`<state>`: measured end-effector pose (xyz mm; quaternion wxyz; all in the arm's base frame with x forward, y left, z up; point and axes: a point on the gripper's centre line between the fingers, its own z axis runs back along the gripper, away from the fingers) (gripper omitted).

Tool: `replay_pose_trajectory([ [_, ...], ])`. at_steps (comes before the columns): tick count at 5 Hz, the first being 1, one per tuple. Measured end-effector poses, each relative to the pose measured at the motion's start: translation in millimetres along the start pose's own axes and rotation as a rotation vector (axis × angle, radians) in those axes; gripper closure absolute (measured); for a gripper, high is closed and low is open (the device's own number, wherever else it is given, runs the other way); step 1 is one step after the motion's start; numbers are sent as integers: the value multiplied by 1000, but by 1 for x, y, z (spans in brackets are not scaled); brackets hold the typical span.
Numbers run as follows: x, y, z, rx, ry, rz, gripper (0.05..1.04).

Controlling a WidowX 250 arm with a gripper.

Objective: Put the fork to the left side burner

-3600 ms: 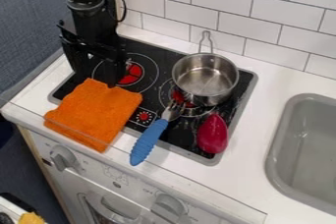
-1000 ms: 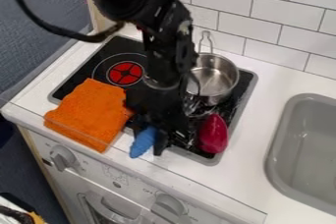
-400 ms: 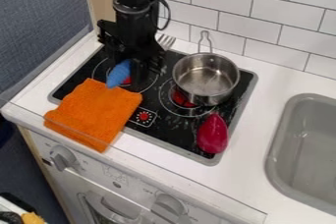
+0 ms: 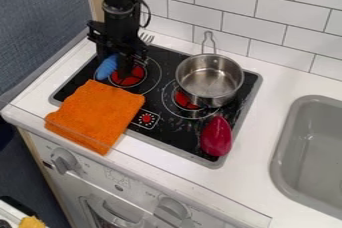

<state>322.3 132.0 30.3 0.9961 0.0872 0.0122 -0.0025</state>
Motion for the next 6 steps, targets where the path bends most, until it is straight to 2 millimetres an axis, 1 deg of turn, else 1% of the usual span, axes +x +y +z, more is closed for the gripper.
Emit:
replay_pose_trajectory([
  [1, 15, 13, -16, 7, 17, 20, 651],
  [2, 28, 20, -20, 10, 14, 20, 651],
  [3, 32, 20, -19, 7, 7, 11, 599],
  [4, 31, 20, -20, -21, 4, 8, 307],
  [5, 27, 20, -19, -51, 7, -10, 95],
  [6, 21, 15, 0, -72, -32, -32, 83],
])
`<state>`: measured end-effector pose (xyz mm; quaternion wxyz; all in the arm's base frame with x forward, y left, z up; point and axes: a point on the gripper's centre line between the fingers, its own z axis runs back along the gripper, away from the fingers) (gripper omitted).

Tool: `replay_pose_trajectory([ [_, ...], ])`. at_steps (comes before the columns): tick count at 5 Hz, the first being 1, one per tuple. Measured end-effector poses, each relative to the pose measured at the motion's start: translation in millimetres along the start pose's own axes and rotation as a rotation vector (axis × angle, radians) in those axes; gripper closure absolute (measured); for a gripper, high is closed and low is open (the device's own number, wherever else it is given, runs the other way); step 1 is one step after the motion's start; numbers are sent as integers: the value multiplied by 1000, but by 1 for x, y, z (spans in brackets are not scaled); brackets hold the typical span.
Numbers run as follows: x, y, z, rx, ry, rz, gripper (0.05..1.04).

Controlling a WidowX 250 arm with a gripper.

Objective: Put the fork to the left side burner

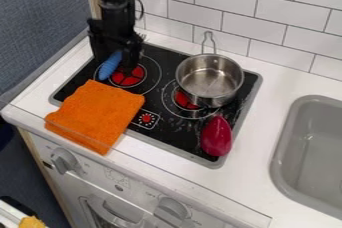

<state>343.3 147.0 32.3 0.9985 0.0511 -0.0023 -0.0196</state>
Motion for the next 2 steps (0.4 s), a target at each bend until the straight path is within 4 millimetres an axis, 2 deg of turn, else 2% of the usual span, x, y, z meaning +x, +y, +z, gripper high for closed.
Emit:
replay_pose_trajectory([
  [1, -10, -8, 27, -13, -51, -30, 83],
  [2, -27, -22, 34, -38, -55, -61, 83],
])
